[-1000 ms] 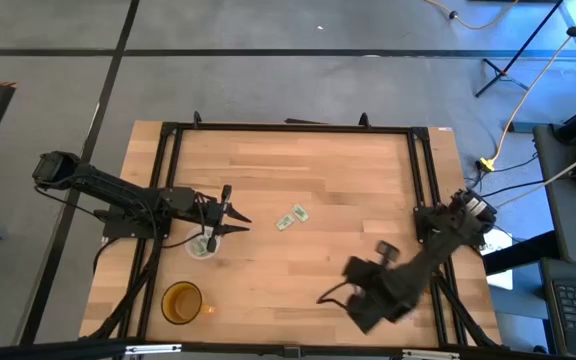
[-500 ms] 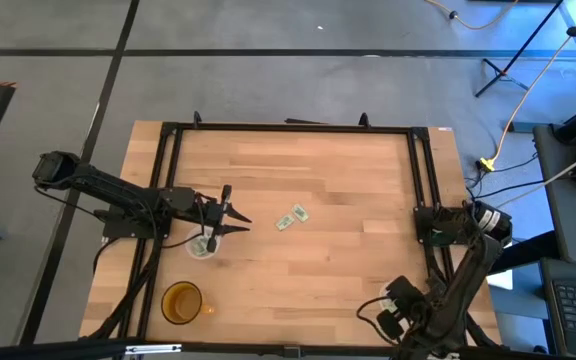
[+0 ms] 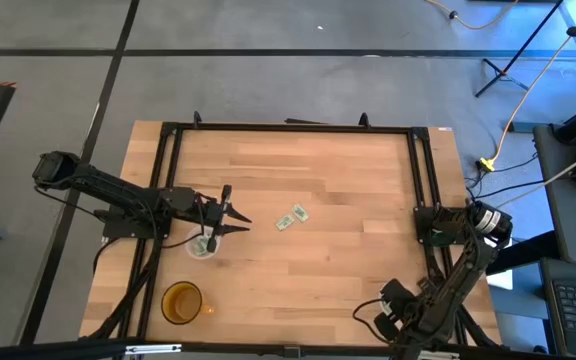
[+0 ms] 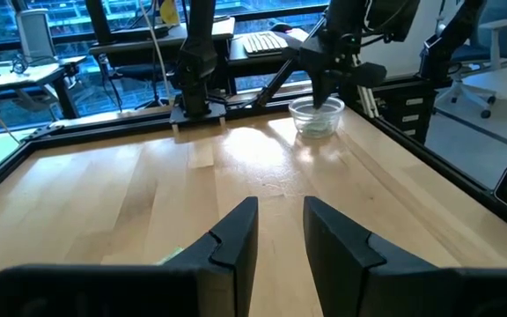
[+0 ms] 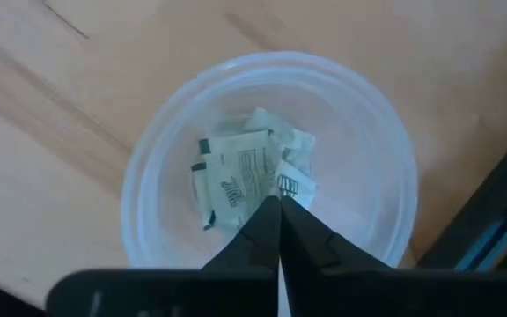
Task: Pick and place items into bin
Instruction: Put the green stevia packet into the right transparent bin, then put the green stevia packet into the left transparent bin
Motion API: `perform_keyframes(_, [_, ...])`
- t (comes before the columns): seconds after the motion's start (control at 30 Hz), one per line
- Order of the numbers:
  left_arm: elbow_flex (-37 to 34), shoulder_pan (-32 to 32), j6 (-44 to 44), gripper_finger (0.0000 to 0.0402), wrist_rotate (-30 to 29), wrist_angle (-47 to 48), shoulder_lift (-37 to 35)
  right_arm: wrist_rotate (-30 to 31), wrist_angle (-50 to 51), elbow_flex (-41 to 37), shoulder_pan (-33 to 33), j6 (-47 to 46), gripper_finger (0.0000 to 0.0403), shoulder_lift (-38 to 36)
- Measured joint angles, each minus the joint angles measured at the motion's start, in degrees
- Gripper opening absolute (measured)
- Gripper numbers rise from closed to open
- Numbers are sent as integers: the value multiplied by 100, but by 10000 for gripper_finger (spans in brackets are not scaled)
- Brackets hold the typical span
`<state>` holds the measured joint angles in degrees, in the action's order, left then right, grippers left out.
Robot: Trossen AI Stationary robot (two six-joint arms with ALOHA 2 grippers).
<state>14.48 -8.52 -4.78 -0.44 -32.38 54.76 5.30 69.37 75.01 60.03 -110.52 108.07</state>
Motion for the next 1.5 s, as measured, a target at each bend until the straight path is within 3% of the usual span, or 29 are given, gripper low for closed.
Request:
perform_keyframes(0.17, [0,-1,2,88,0,2,0,0,3,-18,0,-13,36,0])
perform_keyframes(0.37, [0,-1,389,88,1,0,0,-202,243,94,-2,-17,103,0])
perform_keyframes(0.63, [0,-1,610,89,-1,-39,0,-194,1693,1337,-2,146,131,-9])
perform_keyframes(0.7, [6,1,638,89,-8,-122,0,186,2039,1618,2,297,131,-9])
perform_keyframes(0.8, [233,65,944,89,1,120,50,1468,2006,1815,3,802,129,-118])
perform_keyframes(0.87, [556,139,1016,89,14,641,179,2387,1973,1824,-8,1143,126,-268])
perform_keyframes(0.93, [899,204,1014,89,20,1325,418,2895,2011,1815,-70,1385,122,-409])
perform_keyframes(1.07, [1693,330,681,89,309,2009,1183,3184,2063,1493,-217,1815,116,-774])
perform_keyframes(1.27, [2779,409,41,100,1212,2531,2608,3634,1944,623,-491,2033,107,-1334])
perform_keyframes(1.5, [3693,550,-2,121,396,3430,3808,3923,1062,-747,-805,2091,103,-1829])
